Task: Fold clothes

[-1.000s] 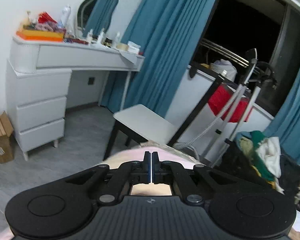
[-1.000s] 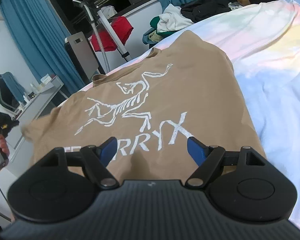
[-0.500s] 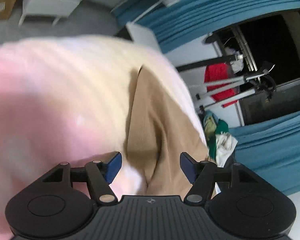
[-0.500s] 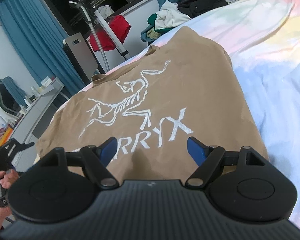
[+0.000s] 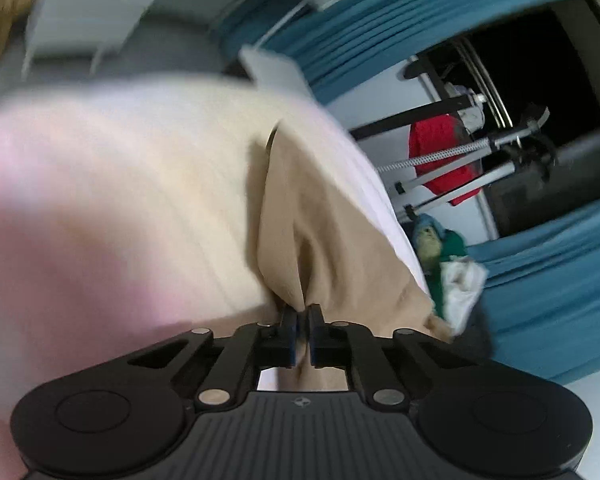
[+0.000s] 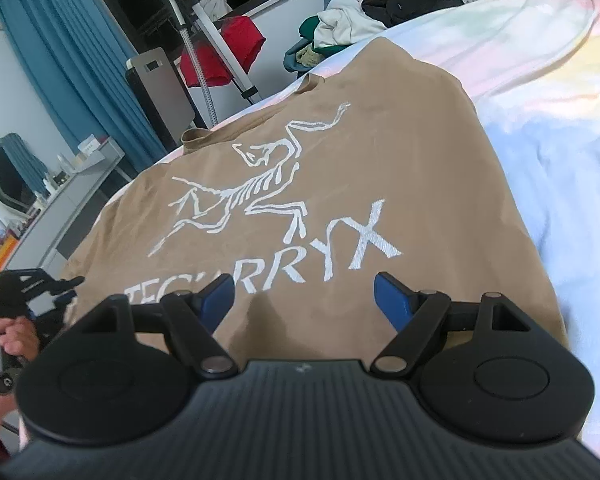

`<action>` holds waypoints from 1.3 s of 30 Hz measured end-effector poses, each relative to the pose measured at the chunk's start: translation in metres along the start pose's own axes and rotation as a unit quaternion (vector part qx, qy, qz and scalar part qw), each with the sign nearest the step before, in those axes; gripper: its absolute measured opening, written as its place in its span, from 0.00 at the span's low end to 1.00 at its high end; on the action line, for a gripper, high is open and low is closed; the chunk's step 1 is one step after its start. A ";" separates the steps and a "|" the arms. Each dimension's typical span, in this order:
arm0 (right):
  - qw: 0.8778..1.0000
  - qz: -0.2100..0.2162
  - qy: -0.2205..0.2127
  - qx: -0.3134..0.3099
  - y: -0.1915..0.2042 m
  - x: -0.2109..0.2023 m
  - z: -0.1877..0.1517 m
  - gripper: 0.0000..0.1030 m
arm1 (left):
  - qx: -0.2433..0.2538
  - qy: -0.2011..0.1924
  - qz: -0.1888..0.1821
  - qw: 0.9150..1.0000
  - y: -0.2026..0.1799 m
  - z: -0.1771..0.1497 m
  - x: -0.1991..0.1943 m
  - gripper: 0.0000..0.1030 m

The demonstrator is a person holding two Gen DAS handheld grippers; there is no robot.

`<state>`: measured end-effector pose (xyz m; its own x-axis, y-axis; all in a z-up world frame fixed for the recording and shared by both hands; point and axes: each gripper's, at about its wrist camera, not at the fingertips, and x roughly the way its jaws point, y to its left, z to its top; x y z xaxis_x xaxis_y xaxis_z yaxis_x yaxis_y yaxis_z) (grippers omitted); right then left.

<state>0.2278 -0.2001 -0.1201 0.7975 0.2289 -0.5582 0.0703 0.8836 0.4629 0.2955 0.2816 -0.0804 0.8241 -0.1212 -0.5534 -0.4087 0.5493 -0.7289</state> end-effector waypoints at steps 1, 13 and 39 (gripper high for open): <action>1.000 -0.001 -0.001 -0.002 0.000 0.000 0.000 0.76 | 0.018 -0.006 0.010 1.000 -0.003 0.001 -0.004 0.04; 0.999 -0.009 -0.013 -0.030 0.005 -0.009 0.005 0.76 | 0.167 0.033 0.038 0.985 -0.044 -0.043 -0.111 0.35; 0.949 0.050 -0.037 0.309 -0.196 0.029 0.109 0.38 | 0.344 0.078 -0.002 0.936 -0.087 -0.204 -0.176 0.58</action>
<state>0.3023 -0.4119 -0.1517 0.8568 0.2492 -0.4515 0.3122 0.4461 0.8387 0.1061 0.0866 -0.0018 0.7362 -0.2134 -0.6422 -0.0132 0.9443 -0.3290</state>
